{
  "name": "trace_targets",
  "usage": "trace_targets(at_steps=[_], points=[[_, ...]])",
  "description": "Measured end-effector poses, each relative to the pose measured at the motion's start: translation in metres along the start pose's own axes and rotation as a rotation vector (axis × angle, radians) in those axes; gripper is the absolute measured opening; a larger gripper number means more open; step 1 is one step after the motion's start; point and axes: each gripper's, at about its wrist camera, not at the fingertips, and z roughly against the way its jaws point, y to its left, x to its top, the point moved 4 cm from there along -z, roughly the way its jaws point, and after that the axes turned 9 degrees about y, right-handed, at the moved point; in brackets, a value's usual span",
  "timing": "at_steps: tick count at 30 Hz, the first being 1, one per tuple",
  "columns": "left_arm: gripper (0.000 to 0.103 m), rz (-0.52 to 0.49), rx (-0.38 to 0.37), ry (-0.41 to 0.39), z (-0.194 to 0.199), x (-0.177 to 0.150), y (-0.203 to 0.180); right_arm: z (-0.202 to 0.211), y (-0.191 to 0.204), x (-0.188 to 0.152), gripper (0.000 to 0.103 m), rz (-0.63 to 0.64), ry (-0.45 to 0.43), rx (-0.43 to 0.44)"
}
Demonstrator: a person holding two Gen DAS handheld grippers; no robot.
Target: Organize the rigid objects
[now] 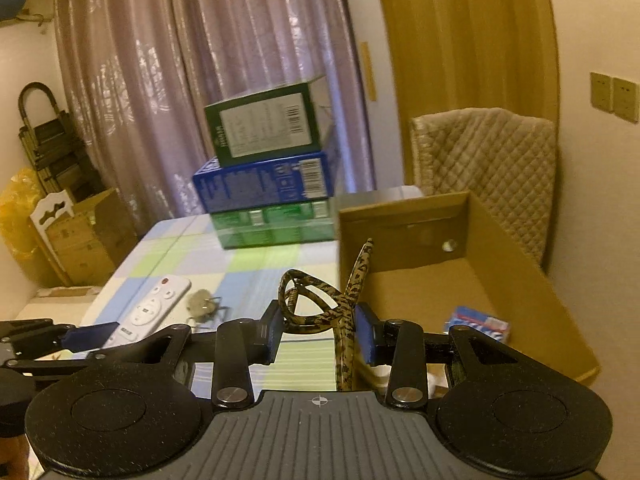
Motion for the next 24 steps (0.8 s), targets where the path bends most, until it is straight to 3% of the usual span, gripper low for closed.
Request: trace_targets(at_steps=[12, 24], points=[[0.033, -0.102, -0.083, -0.001, -0.018, 0.027, -0.063, 0.019, -0.072, -0.003, 0.035, -0.042, 0.011, -0.086], [0.033, -0.14, -0.199, 0.034, -0.066, 0.056, -0.125, 0.012, -0.132, -0.015, 0.035, -0.122, 0.057, -0.123]])
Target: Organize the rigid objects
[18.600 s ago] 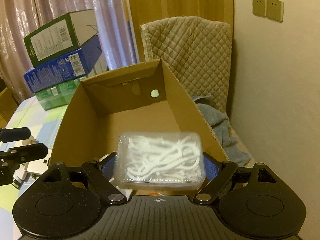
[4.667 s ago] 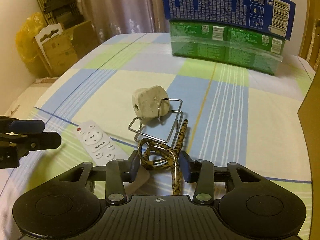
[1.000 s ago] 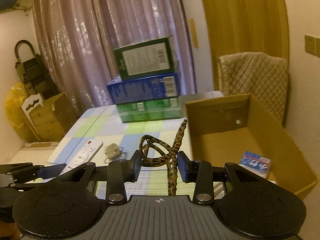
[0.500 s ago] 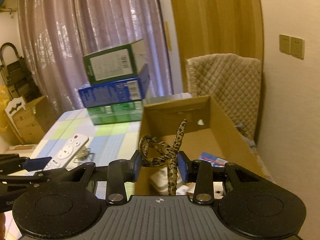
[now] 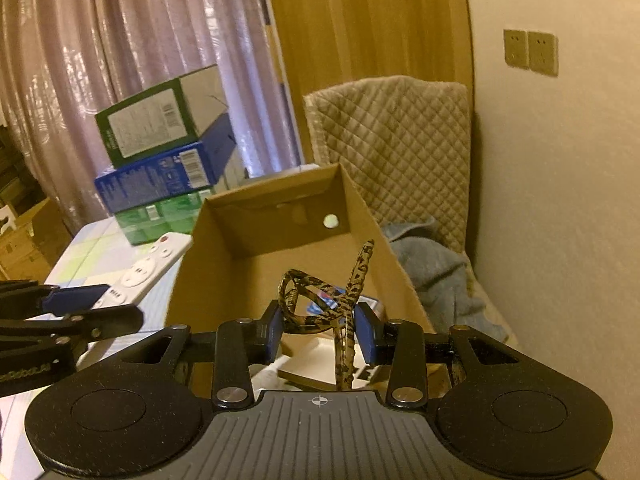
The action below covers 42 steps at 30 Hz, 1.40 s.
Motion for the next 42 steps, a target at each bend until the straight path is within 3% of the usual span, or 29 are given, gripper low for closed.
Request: trace_targets(at_steps=[17, 39, 40, 42], points=[[0.033, 0.013, -0.04, 0.052, -0.05, -0.005, -0.006, -0.021, -0.007, 0.002, 0.034, -0.008, 0.023, 0.003], [0.033, 0.071, -0.014, 0.01, -0.02, -0.005, 0.025, -0.028, 0.014, 0.01, 0.034, 0.006, -0.008, 0.02], [0.033, 0.073, -0.013, 0.01, -0.02, -0.005, 0.026, -0.028, 0.014, 0.011, 0.035, 0.003, -0.025, 0.031], [0.033, 0.077, -0.012, 0.01, -0.019, -0.007, 0.027, -0.026, 0.013, 0.013, 0.047, -0.01, -0.039, 0.047]])
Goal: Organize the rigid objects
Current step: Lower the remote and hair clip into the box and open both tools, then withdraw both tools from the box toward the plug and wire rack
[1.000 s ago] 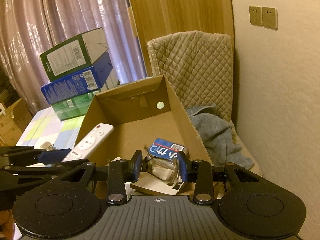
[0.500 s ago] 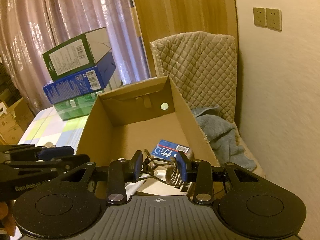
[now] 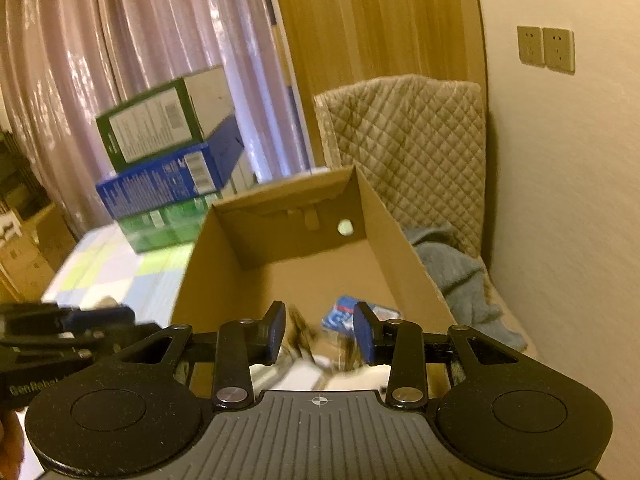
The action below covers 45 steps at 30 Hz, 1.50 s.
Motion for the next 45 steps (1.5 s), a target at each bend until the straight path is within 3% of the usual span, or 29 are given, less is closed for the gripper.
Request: trace_targets(at_steps=[1, 2, 11, 25, 45], points=[[0.033, 0.002, 0.001, 0.0, 0.001, -0.001, 0.001, 0.002, -0.001, 0.001, 0.063, -0.009, -0.009, 0.0], [0.033, 0.003, 0.003, 0.001, 0.001, -0.002, 0.003, 0.005, -0.001, 0.002, 0.066, -0.015, -0.022, -0.002], [0.033, 0.017, 0.022, -0.006, 0.016, -0.007, 0.014, 0.022, 0.007, 0.007, 0.066, -0.007, -0.037, -0.007], [0.033, 0.048, 0.07, -0.044, 0.065, -0.016, 0.048, 0.042, 0.055, 0.012, 0.066, 0.044, -0.057, 0.014], [0.039, 0.192, 0.258, -0.068, 0.143, -0.065, 0.185, 0.031, 0.159, 0.006, 0.067, 0.143, -0.055, 0.131]])
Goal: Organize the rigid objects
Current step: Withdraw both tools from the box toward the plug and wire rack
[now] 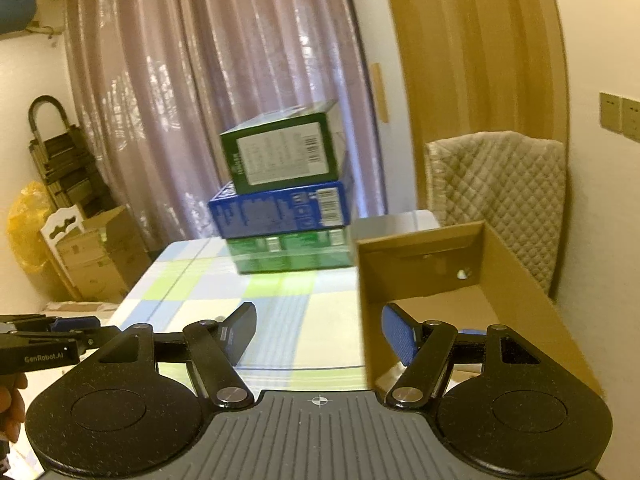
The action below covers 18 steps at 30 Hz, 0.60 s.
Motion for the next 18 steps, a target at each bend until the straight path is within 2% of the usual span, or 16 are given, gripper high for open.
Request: trace_targets(at_steps=[8, 18], points=[[0.04, 0.056, 0.06, 0.041, -0.009, -0.028, 0.047, -0.027, 0.028, -0.013, 0.067, 0.002, 0.045, 0.042], [0.041, 0.09, 0.082, 0.069, -0.033, -0.049, 0.071, -0.069, 0.052, -0.033, 0.068, -0.028, 0.101, 0.074]])
